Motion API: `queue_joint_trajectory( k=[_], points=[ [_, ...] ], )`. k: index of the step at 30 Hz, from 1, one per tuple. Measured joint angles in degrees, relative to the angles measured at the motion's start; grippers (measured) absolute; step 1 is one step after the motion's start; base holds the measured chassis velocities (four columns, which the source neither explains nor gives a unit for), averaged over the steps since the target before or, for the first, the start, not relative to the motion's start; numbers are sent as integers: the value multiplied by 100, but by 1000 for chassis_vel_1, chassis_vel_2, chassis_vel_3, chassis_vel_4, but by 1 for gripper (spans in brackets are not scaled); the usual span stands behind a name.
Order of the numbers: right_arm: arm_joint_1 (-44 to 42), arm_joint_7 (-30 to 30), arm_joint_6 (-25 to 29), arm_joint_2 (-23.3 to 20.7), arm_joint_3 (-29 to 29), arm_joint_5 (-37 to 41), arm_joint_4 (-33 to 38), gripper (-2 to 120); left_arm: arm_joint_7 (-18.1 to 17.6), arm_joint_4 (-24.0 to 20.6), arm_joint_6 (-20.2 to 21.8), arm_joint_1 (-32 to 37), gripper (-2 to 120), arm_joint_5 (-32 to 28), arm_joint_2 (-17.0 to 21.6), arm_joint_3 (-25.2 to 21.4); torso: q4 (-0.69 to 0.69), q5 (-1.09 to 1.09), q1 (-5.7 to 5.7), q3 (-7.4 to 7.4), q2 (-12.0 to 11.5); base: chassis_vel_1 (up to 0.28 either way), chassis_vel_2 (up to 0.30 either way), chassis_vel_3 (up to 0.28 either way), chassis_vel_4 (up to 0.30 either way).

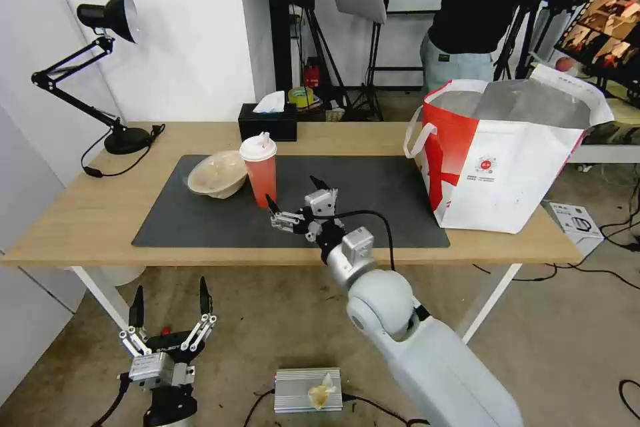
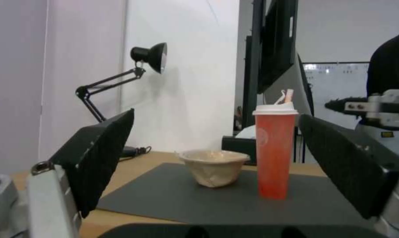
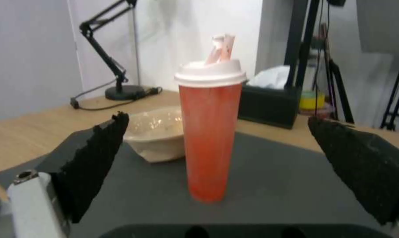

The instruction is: Pick up the trash from the table and place it into the takeout bag.

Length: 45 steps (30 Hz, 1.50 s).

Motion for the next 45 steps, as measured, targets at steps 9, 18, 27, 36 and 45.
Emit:
queue_joint_trajectory(
  k=[9, 18, 27, 36, 45],
  points=[
    [486, 308, -316, 143, -237, 395, -363, 100, -10, 9, 4, -10, 100, -41, 9, -8, 0, 0, 1, 0, 0, 0, 0, 0, 0],
    [1123, 531, -442, 206, -460, 788, -801, 100, -16, 5, 4, 7, 100, -70, -20, -29, 0, 0, 1, 0, 0, 0, 0, 0, 0],
    [1618, 639, -555, 265, -650, 1159, -1112, 100, -17, -30, -11, 52, 100, -48, -105, -57, 0, 0, 1, 1, 0, 0, 0, 0, 0],
    [1783, 650, -598, 363, -820, 1185, -1254, 100, -17, -103, -26, 148, 100, 48, -249, -71, 0, 0, 1, 0, 0, 0, 0, 0, 0],
    [1953, 784, -654, 713, -917, 1136, -1706, 100, -17, -179, -40, 282, 100, 122, -324, -167, 0, 0, 1, 0, 0, 0, 0, 0, 0]
  ],
)
